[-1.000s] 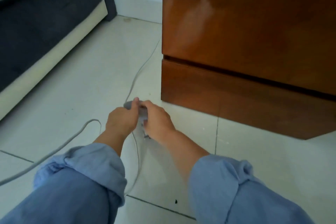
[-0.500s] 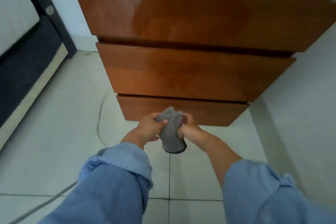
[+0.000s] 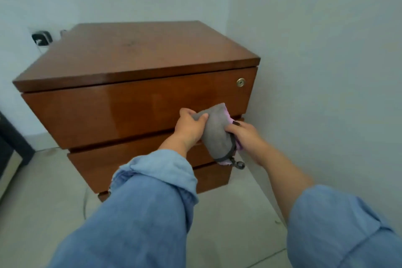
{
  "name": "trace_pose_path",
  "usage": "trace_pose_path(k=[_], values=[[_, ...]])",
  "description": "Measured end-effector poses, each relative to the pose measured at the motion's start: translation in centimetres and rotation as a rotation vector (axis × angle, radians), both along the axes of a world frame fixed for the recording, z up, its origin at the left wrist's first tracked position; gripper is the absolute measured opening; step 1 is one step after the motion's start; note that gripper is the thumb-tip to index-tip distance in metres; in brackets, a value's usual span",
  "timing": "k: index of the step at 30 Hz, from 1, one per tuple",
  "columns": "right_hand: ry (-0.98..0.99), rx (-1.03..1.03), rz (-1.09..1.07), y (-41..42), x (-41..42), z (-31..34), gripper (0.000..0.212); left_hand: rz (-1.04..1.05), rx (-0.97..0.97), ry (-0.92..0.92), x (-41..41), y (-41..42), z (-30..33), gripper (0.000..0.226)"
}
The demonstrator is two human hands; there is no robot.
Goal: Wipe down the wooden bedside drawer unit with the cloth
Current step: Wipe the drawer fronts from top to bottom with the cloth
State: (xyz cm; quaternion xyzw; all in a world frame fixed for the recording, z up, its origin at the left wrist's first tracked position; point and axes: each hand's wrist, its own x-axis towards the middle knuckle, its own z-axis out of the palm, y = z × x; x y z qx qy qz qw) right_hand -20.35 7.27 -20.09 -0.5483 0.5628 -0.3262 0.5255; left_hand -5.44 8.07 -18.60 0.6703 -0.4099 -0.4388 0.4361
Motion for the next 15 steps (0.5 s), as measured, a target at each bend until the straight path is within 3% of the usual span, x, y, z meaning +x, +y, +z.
trace_pose_path(k=[3, 6, 8, 12, 15], values=[[-0.008, -0.162, -0.147, -0.2, -0.9, 3.3, 0.009, -0.011, -0.049, 0.070, -2.7, -1.1, 3.3, 0.022], [-0.027, -0.242, -0.273, -1.1, -1.6, 6.0, 0.012, -0.076, -0.047, 0.191, -4.9, -1.9, 7.1, 0.034], [-0.085, -0.300, -0.341, -2.3, -1.9, 8.1, 0.013, -0.178, -0.194, 0.158, -4.9, -3.0, 9.1, 0.044], [-0.036, -0.512, -0.367, -6.5, -1.3, 12.1, 0.015, -0.195, -0.618, -0.342, -2.7, -6.2, 12.4, 0.032], [0.156, -0.659, -0.333, -9.5, -0.5, 14.3, 0.032, -0.116, -0.726, -0.665, -1.5, -9.0, 13.2, 0.025]])
